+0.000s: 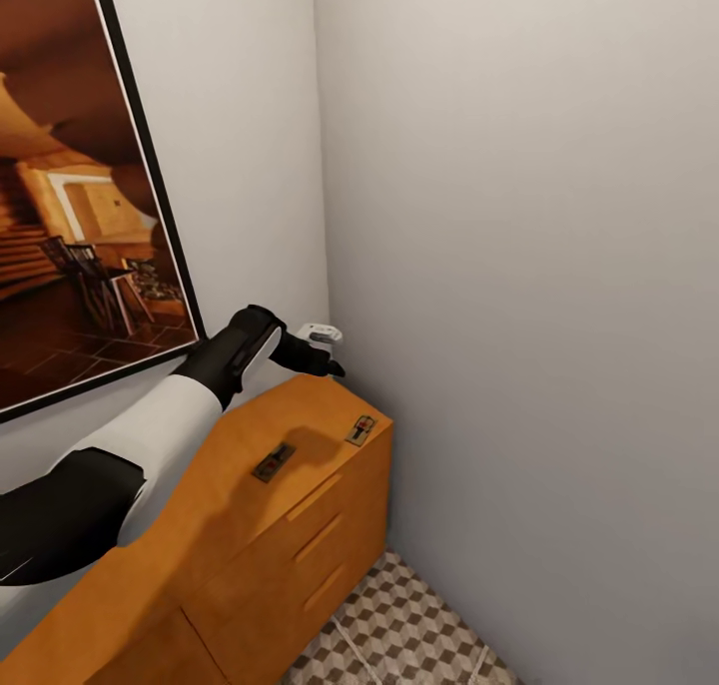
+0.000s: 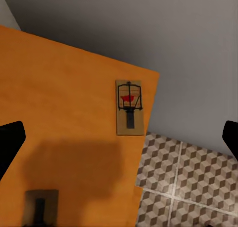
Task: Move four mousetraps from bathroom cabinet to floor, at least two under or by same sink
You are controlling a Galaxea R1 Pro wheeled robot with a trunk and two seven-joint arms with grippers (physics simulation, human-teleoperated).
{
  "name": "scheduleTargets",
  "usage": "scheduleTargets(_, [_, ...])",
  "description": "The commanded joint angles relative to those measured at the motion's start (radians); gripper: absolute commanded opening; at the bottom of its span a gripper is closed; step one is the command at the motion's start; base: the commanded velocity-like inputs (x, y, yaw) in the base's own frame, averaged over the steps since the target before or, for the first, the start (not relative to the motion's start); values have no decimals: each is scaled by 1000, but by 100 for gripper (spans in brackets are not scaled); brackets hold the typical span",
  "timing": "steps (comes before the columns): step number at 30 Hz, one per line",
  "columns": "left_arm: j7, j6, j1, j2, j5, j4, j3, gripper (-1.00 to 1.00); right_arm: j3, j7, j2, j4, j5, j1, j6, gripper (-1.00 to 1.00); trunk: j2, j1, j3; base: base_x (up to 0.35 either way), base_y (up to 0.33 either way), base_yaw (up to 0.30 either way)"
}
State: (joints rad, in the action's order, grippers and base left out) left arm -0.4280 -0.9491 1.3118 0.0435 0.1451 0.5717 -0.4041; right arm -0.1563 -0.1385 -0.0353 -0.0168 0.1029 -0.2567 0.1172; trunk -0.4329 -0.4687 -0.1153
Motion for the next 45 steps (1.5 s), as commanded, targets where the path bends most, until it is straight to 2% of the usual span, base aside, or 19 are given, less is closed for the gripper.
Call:
scheduleTargets(1, [5, -5, 1, 0, 10, 0, -4, 100, -8, -3, 0, 1, 11, -1, 4, 100, -2, -1, -4, 0, 0, 0])
scheduleTargets(31, [6, -5, -12, 6, 7, 8, -9, 100, -8, -7, -1, 2, 11, -1, 4, 100, -2, -1, -47, 0, 0, 0])
scheduleTargets(33, [8, -6, -12, 13, 1, 16, -22, 100, -8, -7, -1, 2, 11, -1, 4, 100, -2, -1, -50, 0, 0, 0])
scheduleTargets(36, [10, -7, -12, 22, -22, 36, -67, 100, -8, -7, -3, 2, 11, -1, 4, 100, -2, -1, -54, 0, 0, 0])
scheduleTargets(39, [16, -9, -12, 27, -40, 55, -94, 100, -9, -7, -4, 2, 11, -1, 4, 100, -2, -1, -58, 0, 0, 0])
scheduleTargets(45, [79, -14, -12, 48, -77, 103, -121, 100, -8, -8, -8, 2, 11, -1, 5, 100, -2, -1, -67, 0, 0, 0])
